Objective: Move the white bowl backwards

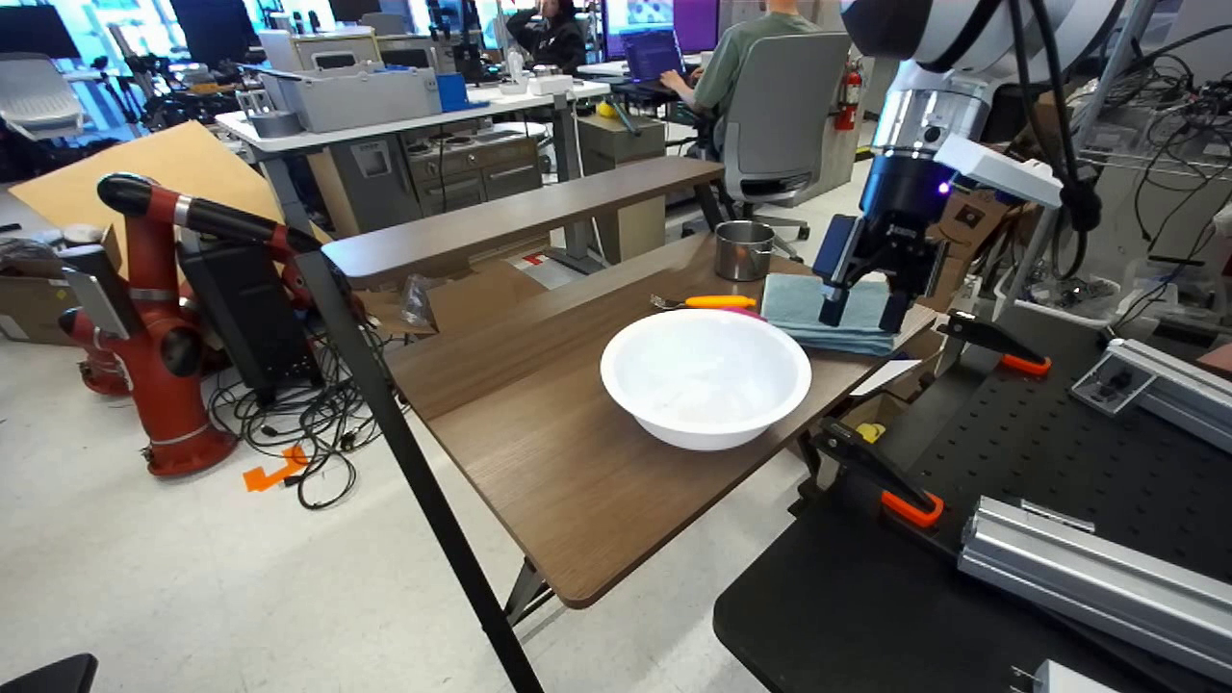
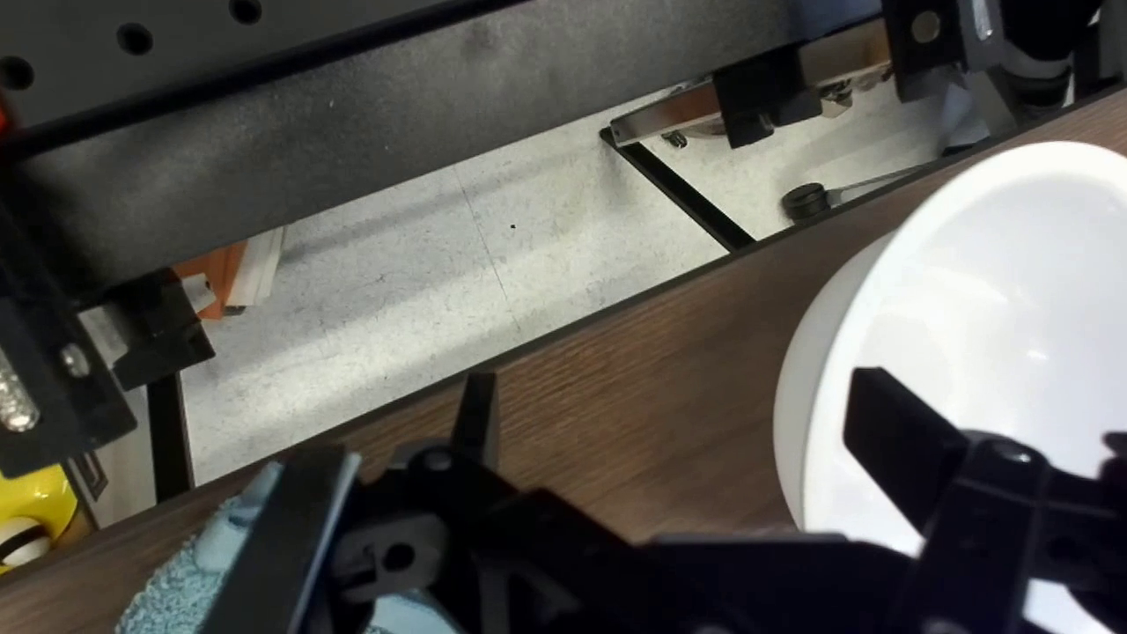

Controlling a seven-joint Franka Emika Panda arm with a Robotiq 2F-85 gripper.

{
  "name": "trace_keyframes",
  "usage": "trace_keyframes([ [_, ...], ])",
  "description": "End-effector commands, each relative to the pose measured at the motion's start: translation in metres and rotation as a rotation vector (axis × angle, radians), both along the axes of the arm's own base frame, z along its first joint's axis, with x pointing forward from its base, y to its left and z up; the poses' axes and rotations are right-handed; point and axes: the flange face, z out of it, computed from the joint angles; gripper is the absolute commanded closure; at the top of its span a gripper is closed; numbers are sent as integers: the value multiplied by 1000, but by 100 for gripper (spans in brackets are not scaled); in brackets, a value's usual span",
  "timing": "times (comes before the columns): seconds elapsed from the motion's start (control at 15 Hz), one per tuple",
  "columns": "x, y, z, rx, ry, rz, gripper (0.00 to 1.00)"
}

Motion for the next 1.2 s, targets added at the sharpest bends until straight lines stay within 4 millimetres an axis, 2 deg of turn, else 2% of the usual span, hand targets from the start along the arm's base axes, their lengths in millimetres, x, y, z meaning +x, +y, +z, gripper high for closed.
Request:
trace_keyframes([
  [0.0,13,4,-3,-5,-21,-31,0],
  [0.47,42,31,-7,-22,-28,-44,0],
  [0.93,55,46,-28,-38,-25,-69,0],
  [1.0,56,48,-30,-33,-30,-60,25],
  [1.07,56,50,-32,-41,-33,-57,26],
  [1.13,55,51,-33,-41,-36,-55,35],
])
